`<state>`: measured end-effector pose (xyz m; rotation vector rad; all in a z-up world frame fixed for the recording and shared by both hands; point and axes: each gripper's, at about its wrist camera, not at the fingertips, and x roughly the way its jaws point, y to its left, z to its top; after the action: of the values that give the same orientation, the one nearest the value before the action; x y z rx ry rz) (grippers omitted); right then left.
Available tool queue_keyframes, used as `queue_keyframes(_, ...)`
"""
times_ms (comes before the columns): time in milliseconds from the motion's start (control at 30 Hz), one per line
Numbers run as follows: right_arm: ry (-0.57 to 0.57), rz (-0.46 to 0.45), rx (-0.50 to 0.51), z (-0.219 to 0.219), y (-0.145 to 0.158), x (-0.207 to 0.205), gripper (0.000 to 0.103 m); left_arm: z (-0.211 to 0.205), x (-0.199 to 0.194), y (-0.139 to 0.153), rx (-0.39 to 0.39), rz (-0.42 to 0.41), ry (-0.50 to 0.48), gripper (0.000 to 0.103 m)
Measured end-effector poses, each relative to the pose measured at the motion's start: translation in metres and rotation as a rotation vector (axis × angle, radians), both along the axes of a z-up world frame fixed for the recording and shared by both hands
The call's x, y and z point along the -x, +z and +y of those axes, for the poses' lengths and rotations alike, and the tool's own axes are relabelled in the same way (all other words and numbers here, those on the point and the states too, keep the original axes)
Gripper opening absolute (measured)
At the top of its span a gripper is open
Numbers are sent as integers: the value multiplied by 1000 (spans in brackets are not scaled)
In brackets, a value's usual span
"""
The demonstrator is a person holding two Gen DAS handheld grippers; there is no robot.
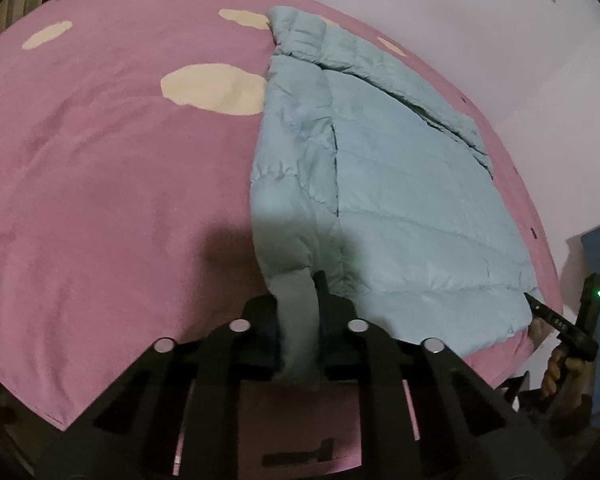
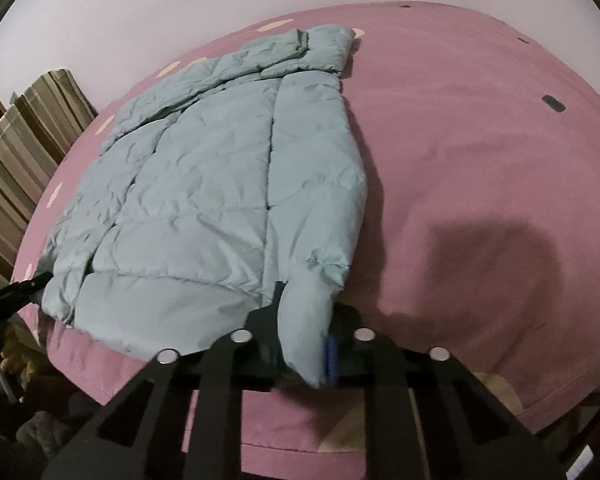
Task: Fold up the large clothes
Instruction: 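Grasp the hem with both grippers and lift it toward the collar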
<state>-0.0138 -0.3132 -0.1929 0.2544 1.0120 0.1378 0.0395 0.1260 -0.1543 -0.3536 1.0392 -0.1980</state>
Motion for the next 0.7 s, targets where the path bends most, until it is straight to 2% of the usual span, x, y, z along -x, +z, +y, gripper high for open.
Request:
queue_keyframes(67, 6, -1, -33, -2, 2, 1, 8, -1, 2, 5, -3, -16, 9, 7)
queue_keyframes(233, -4, -42, -182, -17, 22, -4, 6, 2, -2, 40, 10, -99, 51, 6)
queue_keyframes(400, -27, -68, -307, -34, 37, -38, 6, 0, -41, 66, 25, -147, 70, 6)
queue_keyframes(567, -48, -75, -318, -37, 37, -93, 6, -3, -98, 64, 6, -142, 75, 6)
queue_keyframes(700, -76, -50, -319, -36, 26, -139, 6, -4, -144, 47, -12, -101, 97, 6)
